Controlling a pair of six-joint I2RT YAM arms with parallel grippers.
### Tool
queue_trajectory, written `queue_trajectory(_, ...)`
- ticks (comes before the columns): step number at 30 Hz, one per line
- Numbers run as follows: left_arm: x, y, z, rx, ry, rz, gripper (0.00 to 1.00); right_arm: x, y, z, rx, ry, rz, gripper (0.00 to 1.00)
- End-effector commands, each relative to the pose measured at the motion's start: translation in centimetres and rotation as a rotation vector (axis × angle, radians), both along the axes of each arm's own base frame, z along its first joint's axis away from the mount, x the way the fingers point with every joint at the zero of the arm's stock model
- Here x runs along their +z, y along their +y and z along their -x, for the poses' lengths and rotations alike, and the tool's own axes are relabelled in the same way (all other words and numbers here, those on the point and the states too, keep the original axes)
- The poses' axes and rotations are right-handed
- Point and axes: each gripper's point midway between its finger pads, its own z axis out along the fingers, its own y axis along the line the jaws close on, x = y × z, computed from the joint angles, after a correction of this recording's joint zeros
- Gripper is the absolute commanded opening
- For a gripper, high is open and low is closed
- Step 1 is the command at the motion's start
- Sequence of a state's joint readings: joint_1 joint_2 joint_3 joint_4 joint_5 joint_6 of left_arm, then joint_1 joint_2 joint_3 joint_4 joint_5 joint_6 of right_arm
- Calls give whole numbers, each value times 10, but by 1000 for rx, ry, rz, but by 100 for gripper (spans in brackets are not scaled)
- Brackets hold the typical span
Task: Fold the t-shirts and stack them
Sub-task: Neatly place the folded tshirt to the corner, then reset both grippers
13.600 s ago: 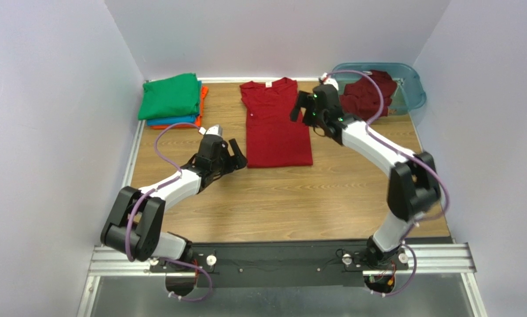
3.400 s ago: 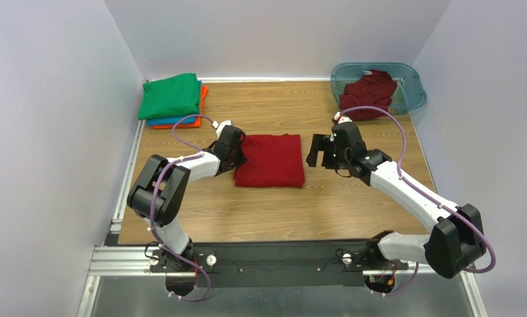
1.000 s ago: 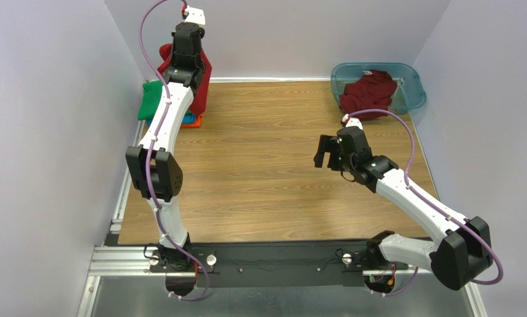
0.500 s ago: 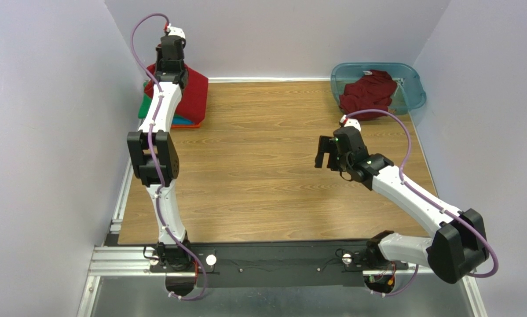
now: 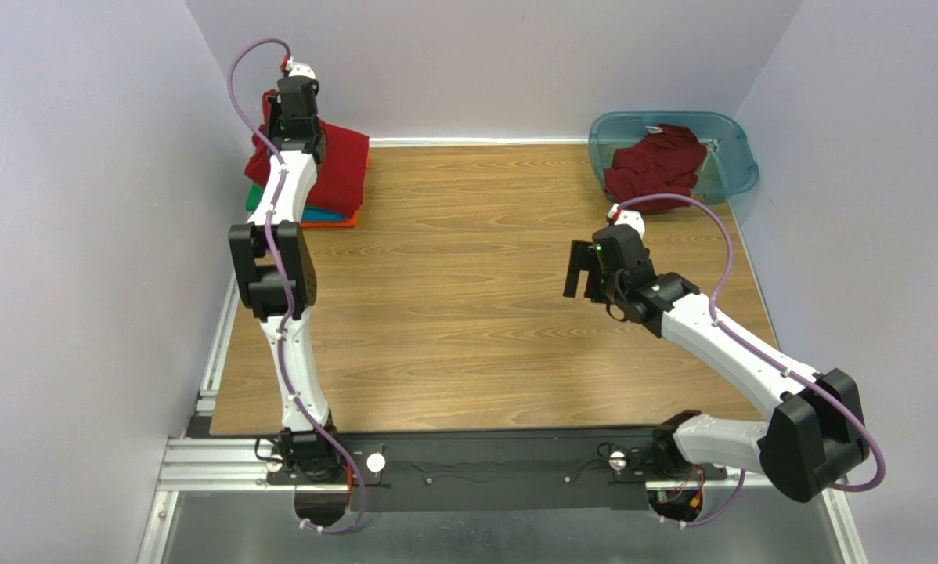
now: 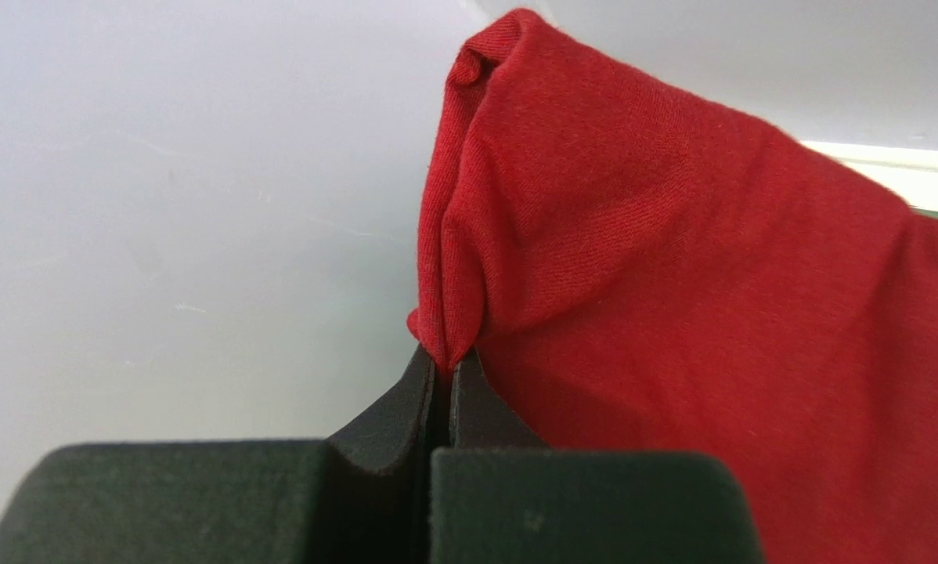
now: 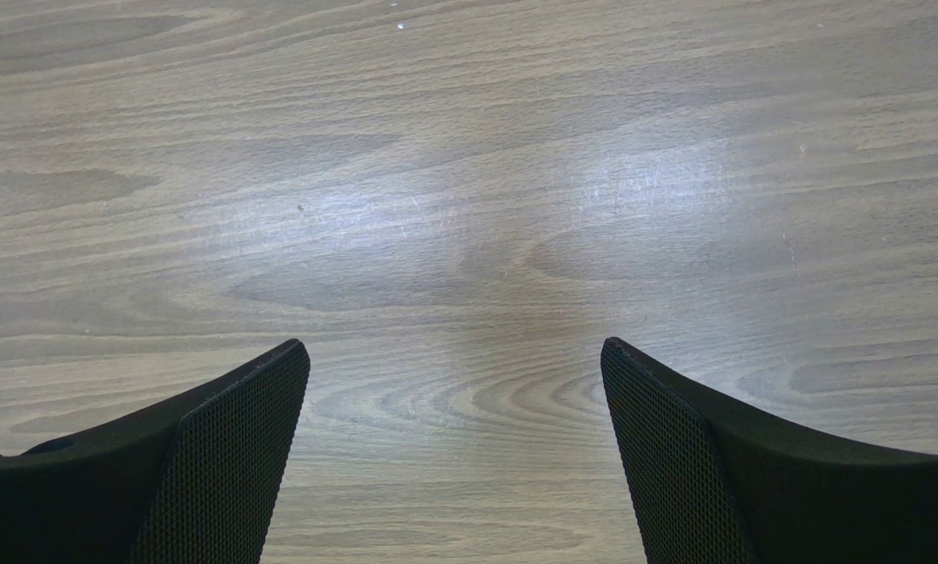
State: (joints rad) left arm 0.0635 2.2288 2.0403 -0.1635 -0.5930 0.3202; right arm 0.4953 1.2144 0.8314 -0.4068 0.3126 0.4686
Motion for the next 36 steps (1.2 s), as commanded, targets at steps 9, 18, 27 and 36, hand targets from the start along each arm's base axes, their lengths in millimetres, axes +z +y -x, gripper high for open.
queue_trajectory(9,11,49,-4,136,-93,-37,0,3,0,-2,13,6,19,100)
queue_trajectory(18,27,58,10,207,-120,-44,60,10,-2,0,8,-12,12,100)
queue_trajectory(27,48,38,14,113,-182,74,98,13,0,3,21,-15,-10,100)
queue_trajectory(36,99,0,32,-27,-286,253,98,25,-5,2,-3,-58,-14,100)
